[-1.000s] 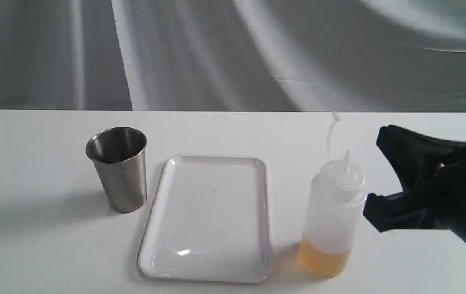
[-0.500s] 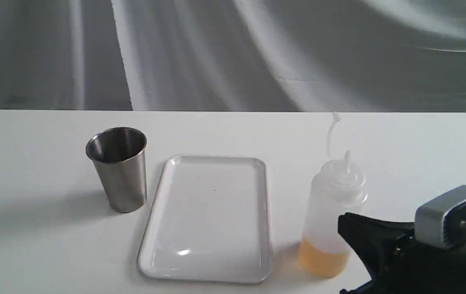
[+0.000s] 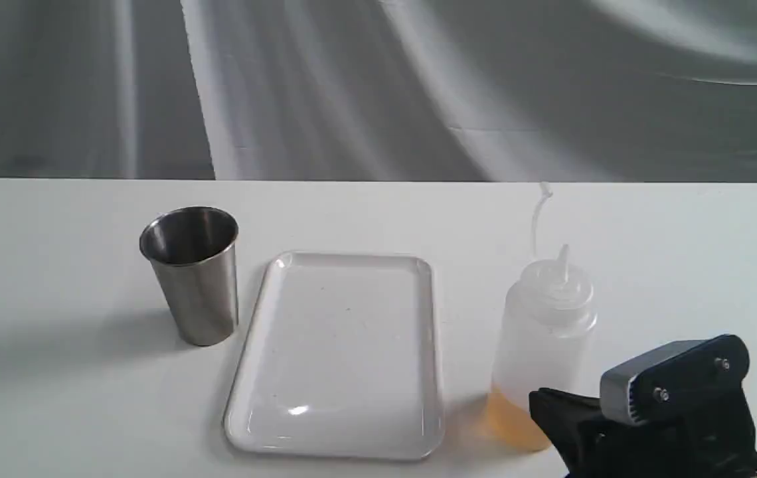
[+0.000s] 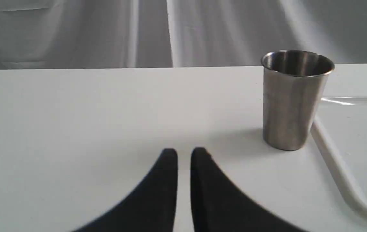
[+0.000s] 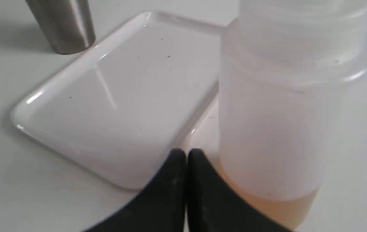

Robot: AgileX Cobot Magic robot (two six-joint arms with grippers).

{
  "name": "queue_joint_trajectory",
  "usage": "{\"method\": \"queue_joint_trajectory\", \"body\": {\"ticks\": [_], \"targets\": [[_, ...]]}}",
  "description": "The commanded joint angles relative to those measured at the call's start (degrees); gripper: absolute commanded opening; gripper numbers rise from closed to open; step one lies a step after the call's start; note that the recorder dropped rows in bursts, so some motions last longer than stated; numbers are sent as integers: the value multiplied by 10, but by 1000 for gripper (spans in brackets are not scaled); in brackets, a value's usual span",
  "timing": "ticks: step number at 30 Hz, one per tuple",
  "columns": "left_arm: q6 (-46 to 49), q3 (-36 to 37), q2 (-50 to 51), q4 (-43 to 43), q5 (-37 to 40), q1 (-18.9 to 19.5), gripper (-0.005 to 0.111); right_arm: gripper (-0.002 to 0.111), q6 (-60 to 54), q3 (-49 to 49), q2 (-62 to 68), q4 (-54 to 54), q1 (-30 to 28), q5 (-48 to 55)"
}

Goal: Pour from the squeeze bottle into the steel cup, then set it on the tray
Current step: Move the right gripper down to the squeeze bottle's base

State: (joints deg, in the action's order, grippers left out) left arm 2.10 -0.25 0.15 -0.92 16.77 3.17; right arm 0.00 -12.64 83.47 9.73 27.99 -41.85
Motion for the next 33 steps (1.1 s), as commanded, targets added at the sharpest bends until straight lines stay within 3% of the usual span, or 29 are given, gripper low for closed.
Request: {"method": "queue_joint_trajectory", "body": {"ticks": [1,4,8,12,14,33], "targets": [[-2,3,-1,-2,-5,-5,8,0,-7,2,28,60,0,-35],[-2,3,-1,-2,-5,-5,8,7,-14,2,39,122,0,-36],[-1,3,-1,-2,-5,-5,8,32,-13,2,41,131,0,-52],[-1,3,-1,-2,-5,-5,8,76,6,2,41,88,0,-50],[-1,3,-1,-2,-5,-5,8,103,13,2,41,63,0,-52],[-1,3,-1,-2,-5,-5,8,105,-44,-2,65,84,-1,-117]]}}
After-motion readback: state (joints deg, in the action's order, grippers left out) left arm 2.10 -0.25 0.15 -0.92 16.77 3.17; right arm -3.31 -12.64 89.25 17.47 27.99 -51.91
